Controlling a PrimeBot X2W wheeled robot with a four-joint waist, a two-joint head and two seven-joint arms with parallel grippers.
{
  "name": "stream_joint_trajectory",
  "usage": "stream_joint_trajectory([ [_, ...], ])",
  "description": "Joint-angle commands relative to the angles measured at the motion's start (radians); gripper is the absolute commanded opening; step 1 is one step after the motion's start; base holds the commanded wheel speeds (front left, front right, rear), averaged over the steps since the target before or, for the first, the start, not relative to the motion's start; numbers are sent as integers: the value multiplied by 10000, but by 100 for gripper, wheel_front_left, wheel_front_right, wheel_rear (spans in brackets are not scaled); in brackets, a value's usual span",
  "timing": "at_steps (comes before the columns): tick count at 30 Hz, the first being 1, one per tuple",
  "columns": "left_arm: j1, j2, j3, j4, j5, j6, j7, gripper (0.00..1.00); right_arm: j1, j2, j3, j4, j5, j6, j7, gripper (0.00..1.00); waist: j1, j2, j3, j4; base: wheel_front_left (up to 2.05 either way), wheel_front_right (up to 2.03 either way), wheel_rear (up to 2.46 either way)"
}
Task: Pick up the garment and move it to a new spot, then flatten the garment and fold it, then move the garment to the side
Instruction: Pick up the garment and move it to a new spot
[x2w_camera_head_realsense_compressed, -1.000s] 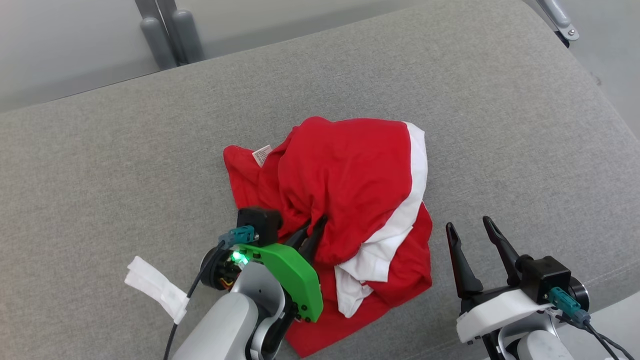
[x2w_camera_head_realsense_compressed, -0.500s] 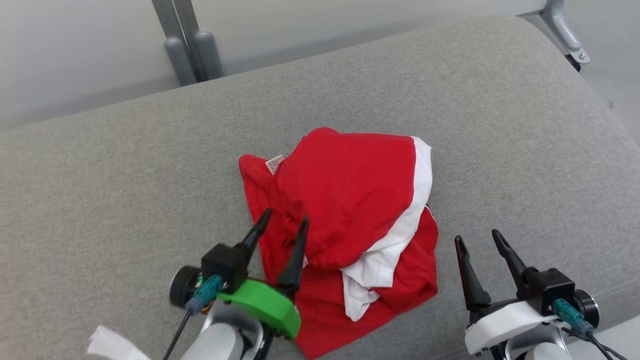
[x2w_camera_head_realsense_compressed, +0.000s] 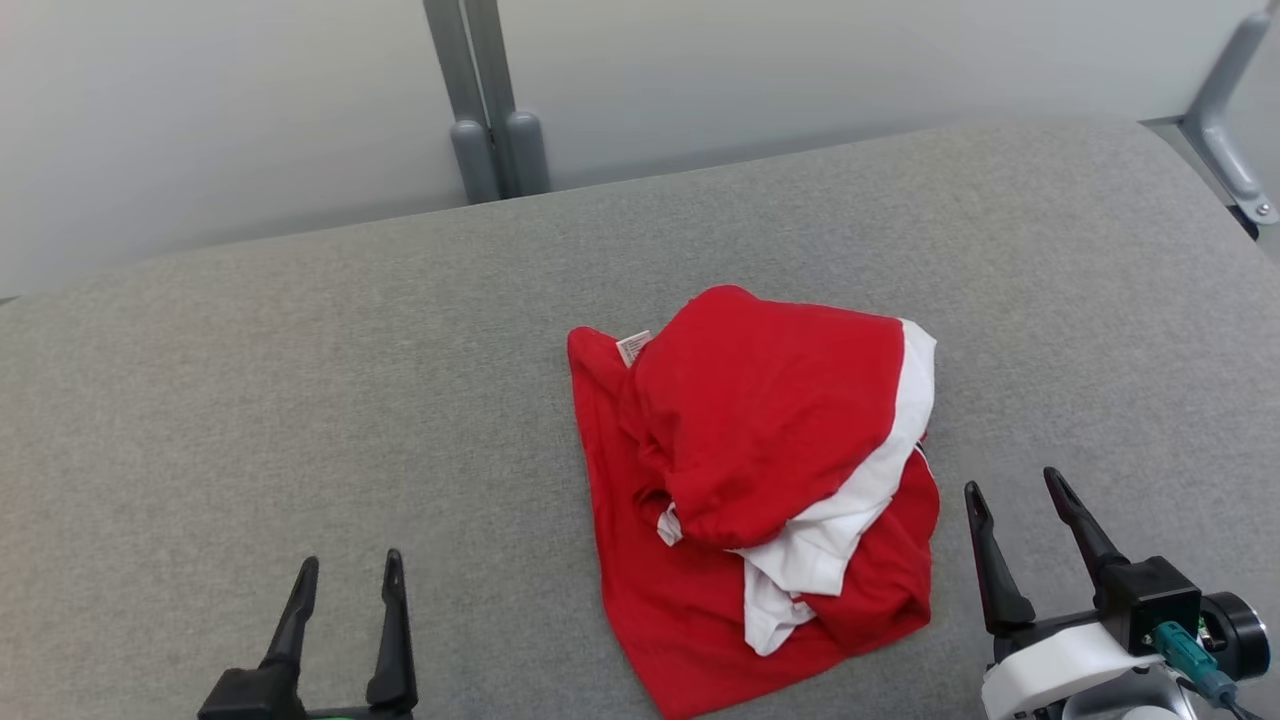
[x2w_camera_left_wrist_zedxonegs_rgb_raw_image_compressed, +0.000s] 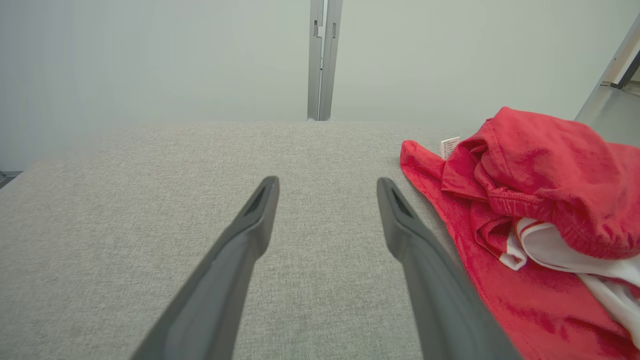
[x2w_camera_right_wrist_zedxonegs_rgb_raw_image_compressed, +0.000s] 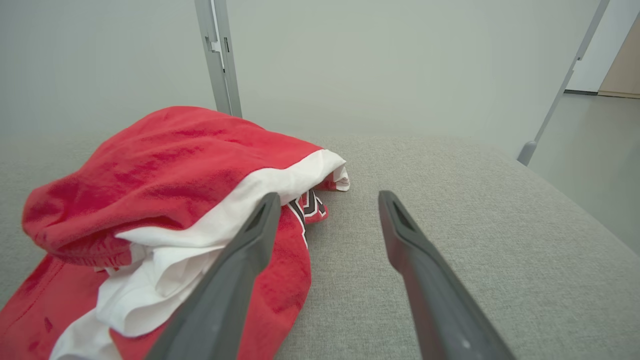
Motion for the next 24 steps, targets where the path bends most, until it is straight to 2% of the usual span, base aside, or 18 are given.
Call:
stream_joint_trajectory([
  [1, 254, -82, 302, -66, 191, -139, -3, 100, 121, -49, -59, -81, -90, 4, -31, 100, 0, 0, -308, 436, 0, 0, 0],
  [8, 1090, -669, 1795, 141, 766, -823, -6, 100, 256, -97, -282, -221, -108, 4, -31, 100, 0, 0, -451, 749, 0, 0, 0],
  [16, 921, -1199, 2605, 289, 1220, -1534, -5, 100, 240, -160, -161, -250, -111, 4, -31, 100, 0, 0, -418, 696, 0, 0, 0],
  [20, 443, -1366, 2255, 339, 1280, -1906, -7, 100, 181, -190, -49, -207, -87, 4, -31, 100, 0, 0, -366, 522, 0, 0, 0],
  [24, -577, -1411, 1024, 363, 1469, -2277, 506, 100, 72, -219, 69, -182, -53, 4, -31, 100, 0, 0, -285, 300, 0, 0, 0],
])
